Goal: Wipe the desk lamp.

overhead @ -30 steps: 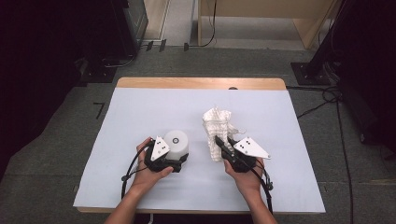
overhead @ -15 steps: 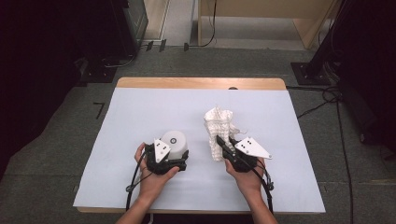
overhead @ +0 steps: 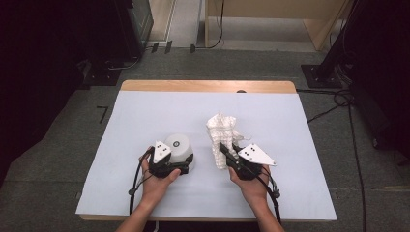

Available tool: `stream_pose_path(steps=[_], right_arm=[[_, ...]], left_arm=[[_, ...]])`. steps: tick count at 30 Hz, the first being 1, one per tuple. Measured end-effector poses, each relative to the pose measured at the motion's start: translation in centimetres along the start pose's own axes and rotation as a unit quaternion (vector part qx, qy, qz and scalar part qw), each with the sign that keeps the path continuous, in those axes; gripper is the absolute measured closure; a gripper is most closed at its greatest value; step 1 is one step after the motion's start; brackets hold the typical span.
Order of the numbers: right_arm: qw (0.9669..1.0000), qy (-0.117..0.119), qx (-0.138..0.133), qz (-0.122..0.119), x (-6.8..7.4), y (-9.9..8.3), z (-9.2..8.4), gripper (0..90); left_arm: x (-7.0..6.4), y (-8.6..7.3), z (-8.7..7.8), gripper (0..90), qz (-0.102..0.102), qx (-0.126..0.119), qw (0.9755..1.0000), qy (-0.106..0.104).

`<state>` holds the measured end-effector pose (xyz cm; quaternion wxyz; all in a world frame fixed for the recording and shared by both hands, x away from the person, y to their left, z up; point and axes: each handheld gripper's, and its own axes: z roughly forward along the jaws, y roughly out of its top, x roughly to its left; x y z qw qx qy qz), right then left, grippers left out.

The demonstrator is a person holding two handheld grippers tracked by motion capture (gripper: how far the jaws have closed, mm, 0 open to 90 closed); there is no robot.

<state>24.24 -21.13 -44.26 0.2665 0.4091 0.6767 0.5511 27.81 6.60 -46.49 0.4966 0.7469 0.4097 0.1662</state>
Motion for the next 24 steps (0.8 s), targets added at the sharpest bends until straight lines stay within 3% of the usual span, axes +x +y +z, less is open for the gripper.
stream_pose_path(steps=[2,3,4,5,6,7,11,12,17,24], right_arm=[[1.0,0.008,-0.001,-0.001,0.5,0.1,0.1,74.9],[1.0,0.008,-0.001,-0.001,0.5,0.1,0.1,74.9],[0.9998,0.017,-0.004,-0.005,1.2,0.2,0.1,74.8],[0.9998,0.02,-0.005,-0.006,1.4,0.3,0.1,74.9],[0.9996,0.024,-0.009,-0.009,1.6,0.5,0.0,74.9],[0.9995,0.027,-0.012,-0.009,1.9,0.6,0.0,74.8],[0.999,0.038,-0.021,-0.008,2.5,1.1,-0.3,74.9],[0.9985,0.046,-0.027,-0.009,2.9,1.2,-0.4,74.8],[0.9978,0.056,-0.03,-0.017,3.4,1.2,-0.2,74.9],[0.9966,0.069,-0.029,-0.035,4.2,0.9,0.1,75.0]], left_arm=[[0.4,0.3,-0.4,8.5,0.004,-0.006,0.9997,-0.025],[0.4,0.3,-0.4,8.4,0.004,-0.006,0.9997,-0.025],[0.7,0.7,-0.7,8.5,0.008,-0.005,0.998,-0.062],[0.8,0.8,-0.8,8.5,0.007,-0.005,0.9965,-0.083],[0.8,0.8,-0.8,8.5,0.007,-0.005,0.9965,-0.083],[0.9,0.9,-1.0,8.4,0.007,-0.005,0.9932,-0.116],[0.6,1.1,-0.9,8.5,0.016,0.001,0.9907,-0.135],[0.5,1.1,-0.9,8.5,0.022,0.004,0.9891,-0.146],[0.1,1.1,-0.9,8.5,0.025,0.005,0.9859,-0.165],[-0.4,1.2,-0.9,8.5,0.038,0.006,0.9831,-0.179]])
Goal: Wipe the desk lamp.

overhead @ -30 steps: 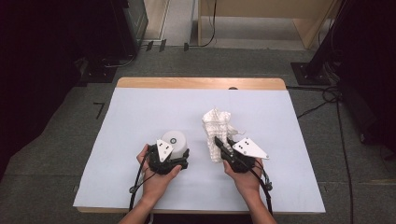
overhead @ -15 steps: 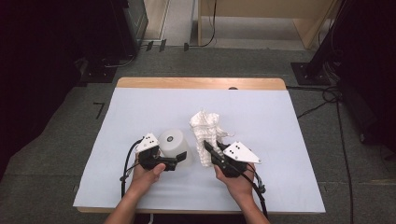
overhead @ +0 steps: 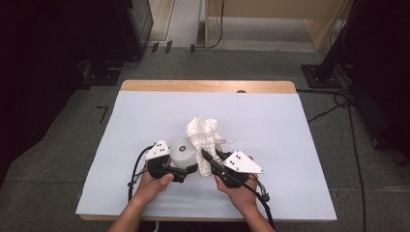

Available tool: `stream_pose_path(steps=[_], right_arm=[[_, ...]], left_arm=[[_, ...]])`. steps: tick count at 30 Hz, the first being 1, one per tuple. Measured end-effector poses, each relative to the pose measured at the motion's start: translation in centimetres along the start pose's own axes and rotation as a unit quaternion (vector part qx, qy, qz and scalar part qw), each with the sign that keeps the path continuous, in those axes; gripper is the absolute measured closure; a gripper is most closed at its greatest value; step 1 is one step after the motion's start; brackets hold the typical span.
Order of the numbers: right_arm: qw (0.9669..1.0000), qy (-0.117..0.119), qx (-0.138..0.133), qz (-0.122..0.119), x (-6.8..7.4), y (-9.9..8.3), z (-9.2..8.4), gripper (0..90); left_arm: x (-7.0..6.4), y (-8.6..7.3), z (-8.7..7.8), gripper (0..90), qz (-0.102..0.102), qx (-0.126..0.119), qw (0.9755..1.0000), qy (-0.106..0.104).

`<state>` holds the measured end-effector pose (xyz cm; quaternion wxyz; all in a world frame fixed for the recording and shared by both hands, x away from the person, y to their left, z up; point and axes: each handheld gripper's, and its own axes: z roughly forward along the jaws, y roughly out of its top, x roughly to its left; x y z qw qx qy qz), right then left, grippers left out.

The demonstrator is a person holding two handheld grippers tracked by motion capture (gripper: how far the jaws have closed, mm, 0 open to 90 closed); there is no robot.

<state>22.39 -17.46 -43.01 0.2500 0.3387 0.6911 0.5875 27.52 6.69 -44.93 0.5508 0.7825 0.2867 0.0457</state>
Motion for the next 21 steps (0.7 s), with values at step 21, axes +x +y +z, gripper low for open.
stream_pose_path(steps=[21], right_arm=[[0.9997,-0.007,0.017,-0.018,0.3,-0.8,0.7,75.2]], left_arm=[[0.1,0.6,-0.7,8.5,0.009,0.0,1.0,0.001]])
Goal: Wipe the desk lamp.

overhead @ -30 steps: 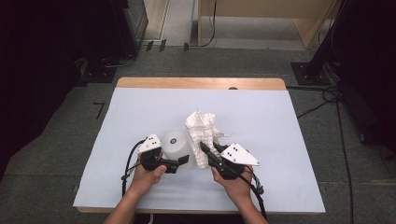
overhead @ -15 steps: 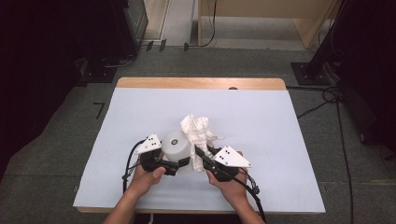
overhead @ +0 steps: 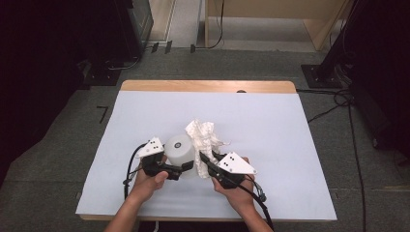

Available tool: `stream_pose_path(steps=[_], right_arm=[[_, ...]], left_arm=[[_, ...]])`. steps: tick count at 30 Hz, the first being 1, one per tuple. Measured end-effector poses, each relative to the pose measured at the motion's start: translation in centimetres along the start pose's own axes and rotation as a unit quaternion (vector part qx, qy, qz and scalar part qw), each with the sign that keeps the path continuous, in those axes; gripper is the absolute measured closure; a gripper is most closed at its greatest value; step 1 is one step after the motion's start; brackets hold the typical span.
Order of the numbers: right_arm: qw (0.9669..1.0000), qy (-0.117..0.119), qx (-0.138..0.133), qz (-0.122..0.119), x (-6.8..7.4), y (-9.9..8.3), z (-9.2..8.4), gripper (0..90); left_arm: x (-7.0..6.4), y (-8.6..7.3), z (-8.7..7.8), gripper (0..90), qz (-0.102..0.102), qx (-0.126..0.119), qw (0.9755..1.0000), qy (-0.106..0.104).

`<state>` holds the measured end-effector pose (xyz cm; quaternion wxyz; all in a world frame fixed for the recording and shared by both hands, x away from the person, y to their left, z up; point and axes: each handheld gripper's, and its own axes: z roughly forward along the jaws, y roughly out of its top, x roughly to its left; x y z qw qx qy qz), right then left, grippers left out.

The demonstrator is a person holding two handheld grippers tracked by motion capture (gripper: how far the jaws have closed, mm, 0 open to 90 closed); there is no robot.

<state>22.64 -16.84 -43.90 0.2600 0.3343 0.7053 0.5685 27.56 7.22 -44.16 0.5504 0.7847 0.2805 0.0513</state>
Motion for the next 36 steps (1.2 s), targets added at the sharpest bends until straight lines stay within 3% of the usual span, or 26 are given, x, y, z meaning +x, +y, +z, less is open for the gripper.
stream_pose_path(steps=[4,11,16,19,22,23,24,26,27,30,35,36], right_arm=[[0.9999,-0.006,-0.011,0.0,-0.3,0.5,-0.6,75.0],[0.9997,-0.009,0.022,-0.002,-0.3,-1.1,0.4,75.1],[0.9989,-0.013,0.043,-0.011,-0.1,-2.0,1.0,75.0],[0.9988,-0.023,0.041,-0.011,-0.6,-1.9,0.9,74.9],[0.9987,-0.041,0.031,-0.002,-1.4,-1.5,0.4,74.9],[0.9987,-0.041,0.031,-0.002,-1.4,-1.5,0.4,74.9],[0.9984,-0.052,0.023,0.006,-2.2,-1.2,-0.1,74.9],[0.9979,-0.061,0.017,0.01,-2.8,-1.0,-0.5,74.9],[0.9976,-0.066,0.015,0.015,-3.1,-0.9,-0.7,74.8],[0.9969,-0.075,0.008,0.021,-3.6,-0.6,-1.1,74.9],[0.9953,-0.094,-0.002,0.027,-4.7,-0.3,-1.9,74.9],[0.995,-0.095,0.0,0.03,-4.8,-0.3,-2.0,74.9]], left_arm=[[-0.5,0.0,0.4,8.5,0.013,0.006,0.9999,0.0],[0.0,0.3,-0.4,8.5,0.004,-0.011,0.9999,0.004],[0.6,0.3,-1.0,8.5,-0.011,-0.028,0.9994,0.017],[0.8,0.2,-1.0,8.5,-0.001,-0.026,0.9988,0.042],[0.9,0.0,-0.7,8.5,0.022,-0.021,0.9955,0.089],[0.9,0.0,-0.7,8.5,0.022,-0.021,0.9955,0.089],[1.0,-0.2,-0.4,8.5,0.033,-0.014,0.9908,0.131],[1.3,-0.6,0.0,8.4,0.045,-0.001,0.9862,0.159],[1.5,-0.8,0.1,8.4,0.047,0.007,0.9848,0.167],[1.7,-1.2,0.4,8.5,0.049,0.017,0.9836,0.173],[1.7,-2.0,1.1,8.4,0.076,0.033,0.9792,0.185],[1.8,-2.1,1.2,8.5,0.074,0.035,0.9794,0.184]])
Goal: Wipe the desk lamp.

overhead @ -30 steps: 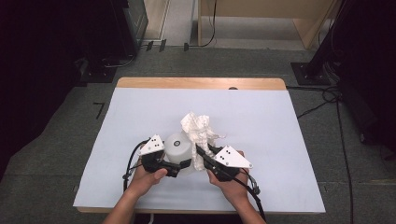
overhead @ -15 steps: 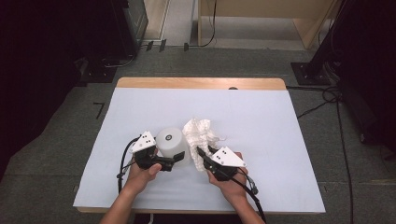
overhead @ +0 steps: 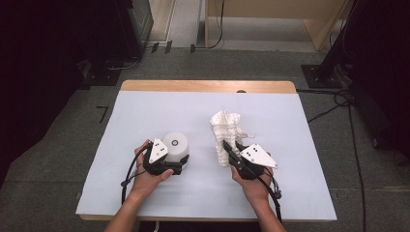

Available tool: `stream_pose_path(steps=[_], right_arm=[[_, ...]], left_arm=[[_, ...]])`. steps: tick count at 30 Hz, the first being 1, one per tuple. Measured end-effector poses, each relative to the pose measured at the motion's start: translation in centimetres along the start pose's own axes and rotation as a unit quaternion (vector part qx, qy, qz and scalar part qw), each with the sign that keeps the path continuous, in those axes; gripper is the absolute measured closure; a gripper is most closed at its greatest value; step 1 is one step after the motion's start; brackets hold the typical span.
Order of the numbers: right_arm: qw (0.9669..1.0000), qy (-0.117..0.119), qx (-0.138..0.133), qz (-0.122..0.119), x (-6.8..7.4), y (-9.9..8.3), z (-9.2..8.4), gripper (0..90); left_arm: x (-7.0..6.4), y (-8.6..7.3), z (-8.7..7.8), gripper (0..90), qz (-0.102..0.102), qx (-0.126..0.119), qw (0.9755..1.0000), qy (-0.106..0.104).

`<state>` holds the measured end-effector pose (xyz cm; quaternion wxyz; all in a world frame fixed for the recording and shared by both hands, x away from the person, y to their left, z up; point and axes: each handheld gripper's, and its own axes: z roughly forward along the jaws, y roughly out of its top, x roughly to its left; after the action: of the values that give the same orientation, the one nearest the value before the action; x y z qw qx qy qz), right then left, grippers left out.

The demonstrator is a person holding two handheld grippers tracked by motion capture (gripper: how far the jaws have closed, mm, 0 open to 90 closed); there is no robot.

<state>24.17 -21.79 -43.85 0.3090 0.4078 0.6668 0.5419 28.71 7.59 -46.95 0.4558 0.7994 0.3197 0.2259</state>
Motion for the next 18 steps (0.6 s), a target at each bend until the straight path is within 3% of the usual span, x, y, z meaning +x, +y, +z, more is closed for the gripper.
stream_pose_path(steps=[9,10,13,16,18], right_arm=[[1.0,-0.002,0.0,-0.002,-0.3,-0.1,0.0,74.9],[1.0,-0.002,0.001,0.0,-0.3,-0.1,0.0,74.9],[1.0,-0.008,0.0,0.002,-0.4,-0.1,-0.1,74.7],[1.0,-0.009,0.0,0.0,-0.5,-0.1,-0.1,74.5],[1.0,-0.009,0.0,0.001,-0.5,-0.1,-0.1,74.4]], left_arm=[[0.6,-0.3,-0.1,5.5,-0.02,0.001,0.9998,-0.008],[0.5,-0.3,-0.1,2.3,-0.025,0.004,0.9997,0.007],[0.2,-0.1,-0.4,1.7,-0.035,-0.004,0.9992,0.016],[-0.1,0.0,-0.7,1.7,-0.059,-0.022,0.9976,0.026],[-0.7,0.0,-0.6,1.8,-0.069,-0.019,0.9963,0.049]])
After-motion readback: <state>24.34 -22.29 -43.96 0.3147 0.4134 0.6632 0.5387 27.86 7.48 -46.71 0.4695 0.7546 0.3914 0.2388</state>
